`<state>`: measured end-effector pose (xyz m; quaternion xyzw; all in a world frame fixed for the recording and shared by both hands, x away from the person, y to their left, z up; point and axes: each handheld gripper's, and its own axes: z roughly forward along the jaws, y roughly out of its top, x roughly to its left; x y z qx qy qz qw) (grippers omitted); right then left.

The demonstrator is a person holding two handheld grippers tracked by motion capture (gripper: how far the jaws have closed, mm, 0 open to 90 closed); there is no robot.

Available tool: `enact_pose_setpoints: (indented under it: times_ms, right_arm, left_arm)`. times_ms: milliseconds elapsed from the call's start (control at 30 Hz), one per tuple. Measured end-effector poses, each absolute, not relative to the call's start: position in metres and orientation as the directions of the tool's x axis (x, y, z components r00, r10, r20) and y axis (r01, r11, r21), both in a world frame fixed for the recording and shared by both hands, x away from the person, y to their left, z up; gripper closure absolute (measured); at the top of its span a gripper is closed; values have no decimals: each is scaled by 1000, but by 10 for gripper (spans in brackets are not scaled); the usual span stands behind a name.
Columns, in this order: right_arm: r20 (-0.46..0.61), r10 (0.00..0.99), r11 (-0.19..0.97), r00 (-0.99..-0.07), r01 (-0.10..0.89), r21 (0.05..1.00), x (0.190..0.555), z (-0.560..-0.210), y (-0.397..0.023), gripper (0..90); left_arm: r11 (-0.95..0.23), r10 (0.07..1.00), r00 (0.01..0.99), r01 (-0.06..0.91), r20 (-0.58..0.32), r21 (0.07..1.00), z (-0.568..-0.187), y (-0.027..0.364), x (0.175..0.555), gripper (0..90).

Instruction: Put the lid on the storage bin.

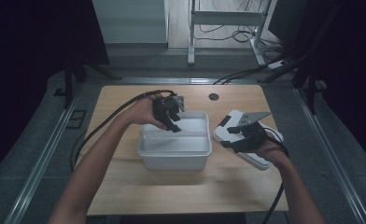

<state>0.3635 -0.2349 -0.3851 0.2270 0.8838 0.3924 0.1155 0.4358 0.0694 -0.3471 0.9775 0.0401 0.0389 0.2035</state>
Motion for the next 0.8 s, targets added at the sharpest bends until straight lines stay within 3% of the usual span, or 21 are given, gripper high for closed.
enact_pose_setpoints:
  times_ms: [67, 267, 800]
  right_arm:
    - [-28, 495, 588, -869, 311, 747, 364, -385, -235, 366]
    - [-41, 505, 594, -862, 313, 741, 367, -383, -238, 367]
    - [-110, 582, 638, -806, 368, 677, 395, -381, -257, 376]
  left_arm:
    - [-890, 139, 988, 94, 70, 447, -341, 81, 433, 464]
    - [-874, 186, 979, 128, 80, 469, -332, 110, 429, 439]
    - [-844, 320, 943, 240, 92, 480, -337, 181, 423, 420]
